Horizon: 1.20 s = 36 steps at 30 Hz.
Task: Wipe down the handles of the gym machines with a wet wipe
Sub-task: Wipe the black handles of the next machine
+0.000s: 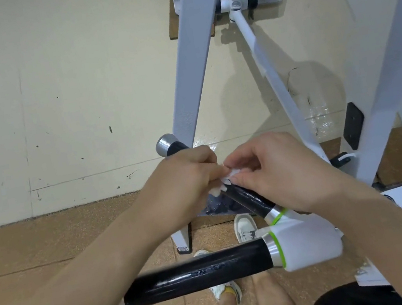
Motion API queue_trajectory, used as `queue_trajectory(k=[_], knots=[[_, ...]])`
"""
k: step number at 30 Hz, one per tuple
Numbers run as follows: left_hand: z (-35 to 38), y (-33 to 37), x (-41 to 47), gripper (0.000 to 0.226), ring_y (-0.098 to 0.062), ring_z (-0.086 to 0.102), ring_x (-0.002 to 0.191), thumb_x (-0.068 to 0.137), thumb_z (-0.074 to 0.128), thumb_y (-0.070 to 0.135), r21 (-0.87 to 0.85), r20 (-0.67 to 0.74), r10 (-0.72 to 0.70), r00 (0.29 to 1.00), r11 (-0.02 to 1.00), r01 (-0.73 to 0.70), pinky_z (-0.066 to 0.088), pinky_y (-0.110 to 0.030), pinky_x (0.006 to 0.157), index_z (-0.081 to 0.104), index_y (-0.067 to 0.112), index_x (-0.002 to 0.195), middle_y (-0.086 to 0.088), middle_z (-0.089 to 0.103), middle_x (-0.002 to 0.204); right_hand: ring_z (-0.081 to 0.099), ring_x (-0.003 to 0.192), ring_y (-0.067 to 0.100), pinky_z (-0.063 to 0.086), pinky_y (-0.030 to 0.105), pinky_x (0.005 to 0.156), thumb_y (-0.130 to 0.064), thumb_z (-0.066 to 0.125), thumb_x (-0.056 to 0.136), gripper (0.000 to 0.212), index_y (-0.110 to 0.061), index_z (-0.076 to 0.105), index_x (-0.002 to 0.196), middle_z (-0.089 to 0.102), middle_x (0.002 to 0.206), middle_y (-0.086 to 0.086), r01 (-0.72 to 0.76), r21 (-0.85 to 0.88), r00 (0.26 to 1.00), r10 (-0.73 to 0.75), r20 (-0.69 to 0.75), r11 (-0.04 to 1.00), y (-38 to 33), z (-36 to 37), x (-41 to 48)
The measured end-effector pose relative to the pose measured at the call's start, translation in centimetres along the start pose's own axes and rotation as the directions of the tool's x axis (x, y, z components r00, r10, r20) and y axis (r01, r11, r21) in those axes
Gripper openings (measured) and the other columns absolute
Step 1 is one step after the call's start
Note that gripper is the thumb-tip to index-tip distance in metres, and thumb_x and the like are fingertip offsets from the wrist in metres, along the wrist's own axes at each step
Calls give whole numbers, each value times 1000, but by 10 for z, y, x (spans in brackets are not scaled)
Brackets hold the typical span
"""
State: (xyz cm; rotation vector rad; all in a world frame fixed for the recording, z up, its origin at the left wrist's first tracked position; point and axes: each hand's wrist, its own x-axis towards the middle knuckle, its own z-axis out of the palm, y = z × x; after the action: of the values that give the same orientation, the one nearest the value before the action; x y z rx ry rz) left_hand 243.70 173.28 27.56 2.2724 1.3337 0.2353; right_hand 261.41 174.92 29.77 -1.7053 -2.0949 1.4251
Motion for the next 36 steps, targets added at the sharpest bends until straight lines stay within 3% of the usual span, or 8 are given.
queue_trajectory(k=[4, 9, 15, 18, 20, 25, 30, 36], knots=[[1, -15, 5, 19, -24, 62, 67, 76, 60, 20, 22, -47, 24, 999, 999, -23, 50, -30, 49, 78, 19, 83, 1, 65, 73, 62, 77, -1, 52, 23, 80, -18, 69, 82, 19, -27, 72, 98, 64, 77, -18, -19, 40, 998, 21, -59, 999, -3, 6, 1], [9, -17, 1, 23, -27, 57, 74, 75, 60, 12, -96, -172, -235, 957, 970, 222, 43, -30, 59, 76, 15, 91, -3, 57, 79, 62, 74, 3, 52, 27, 77, -18, 72, 79, 22, -27, 70, 99, 66, 81, -13, -14, 40, 998, 17, -67, 999, -7, 12, 5], [-3, -8, -3, 28, -6, 55, 85, 86, 66, 12, -227, 116, -247, 962, 936, 268, 45, -23, 75, 71, 29, 109, 8, 64, 98, 60, 82, 13, 51, 35, 79, -34, 71, 80, 17, -19, 72, 87, 65, 93, -3, -1, -50, 991, -6, -132, 999, -7, 22, 0], [-2, -11, -5, 26, -11, 60, 77, 80, 72, 11, -323, 107, -311, 944, 888, 329, 50, -33, 71, 69, 34, 91, 6, 67, 82, 59, 80, 21, 46, 35, 71, -43, 67, 81, 33, -10, 66, 83, 63, 85, 4, 19, -232, 996, -40, -86, 972, -24, 24, 8], [0, -12, -6, 36, -15, 60, 73, 78, 72, 7, -299, 106, -323, 941, 892, 339, 50, -39, 70, 54, 39, 77, 6, 63, 75, 57, 82, 20, 40, 32, 66, -42, 67, 81, 30, -14, 59, 88, 62, 86, 1, 36, -308, 997, -55, -55, 951, -34, 23, 15], [-6, -35, -23, 41, -4, 62, 76, 80, 64, -1, -490, 21, -537, 843, 729, 477, 52, -24, 73, 57, 33, 101, 11, 66, 81, 57, 80, 19, 42, 29, 68, -23, 57, 90, 10, -20, 66, 94, 60, 87, -1, 94, -474, 993, -114, -13, 876, -34, 27, 19], [-7, -52, -34, 33, -5, 61, 89, 82, 60, 8, -432, 25, -655, 755, 674, 599, 51, -33, 80, 61, 37, 98, 14, 62, 98, 57, 81, 20, 44, 30, 69, -19, 55, 91, 16, -15, 70, 95, 61, 92, 3, 134, -420, 978, -188, -90, 898, -38, 45, 41], [-5, -44, -33, 19, -7, 59, 87, 84, 64, 16, -470, 85, -595, 799, 683, 559, 49, -30, 80, 61, 32, 94, 10, 61, 96, 57, 69, 21, 45, 34, 60, -14, 68, 82, 6, -15, 74, 79, 62, 76, 1, 165, -379, 959, -238, -156, 911, -17, 42, 29]])
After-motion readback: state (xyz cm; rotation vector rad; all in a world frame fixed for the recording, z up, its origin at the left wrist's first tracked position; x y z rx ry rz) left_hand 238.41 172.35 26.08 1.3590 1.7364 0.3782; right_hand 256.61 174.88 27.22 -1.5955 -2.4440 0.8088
